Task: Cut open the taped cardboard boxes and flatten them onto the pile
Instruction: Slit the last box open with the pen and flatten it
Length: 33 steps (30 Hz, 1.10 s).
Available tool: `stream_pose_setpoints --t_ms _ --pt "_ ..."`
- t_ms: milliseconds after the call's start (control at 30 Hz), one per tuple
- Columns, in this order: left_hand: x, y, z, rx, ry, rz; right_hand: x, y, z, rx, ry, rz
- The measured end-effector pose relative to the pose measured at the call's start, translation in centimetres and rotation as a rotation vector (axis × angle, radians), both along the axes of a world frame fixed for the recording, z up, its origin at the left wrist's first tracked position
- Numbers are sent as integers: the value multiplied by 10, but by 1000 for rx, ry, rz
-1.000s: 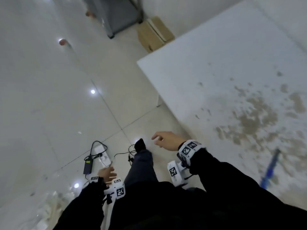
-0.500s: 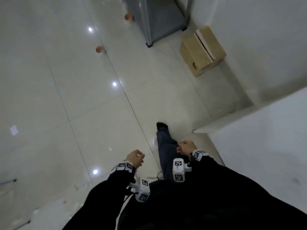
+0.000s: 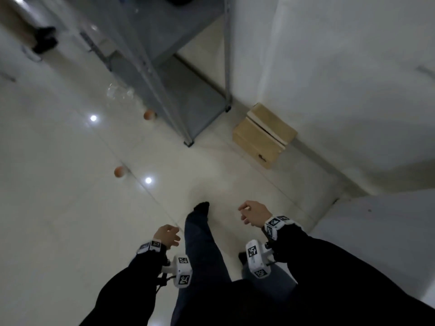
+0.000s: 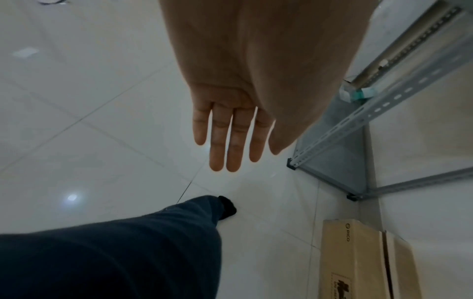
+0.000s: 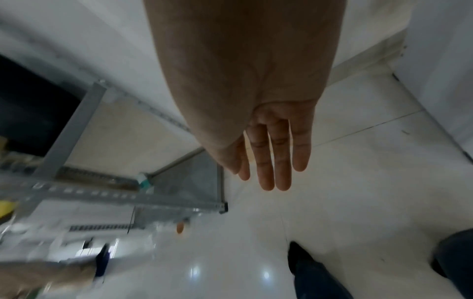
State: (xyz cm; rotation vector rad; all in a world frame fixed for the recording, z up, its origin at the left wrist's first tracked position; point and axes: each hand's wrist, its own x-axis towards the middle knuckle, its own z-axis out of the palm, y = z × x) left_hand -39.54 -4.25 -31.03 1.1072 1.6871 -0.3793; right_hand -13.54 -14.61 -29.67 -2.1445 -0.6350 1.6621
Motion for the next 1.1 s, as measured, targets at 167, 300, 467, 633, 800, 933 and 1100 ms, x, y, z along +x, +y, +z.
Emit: stream_pose_setpoints --t_ms 167,300,467,633,800,933,1100 --pt "58 132 -39 51 7 -202 42 44 -52 -59 -59 -277" --pt "146 209 -96 82 -115 -343 80 49 -119 -182 -27 -467" --pt "265 263 -199 84 -239 -567 147 57 -229 -225 -12 -700" --pt "375 303 -331 357 -205 -863 226 91 -358 -142 -66 -1002" --pt "435 323 -435 380 -250 -760 267 135 -463 19 -88 -1185" --pt "441 331 -485 272 -430 -538 267 142 -516 157 -67 -1291" --pt "436 330 -472 254 -538 -511 262 142 -512 285 5 -1394"
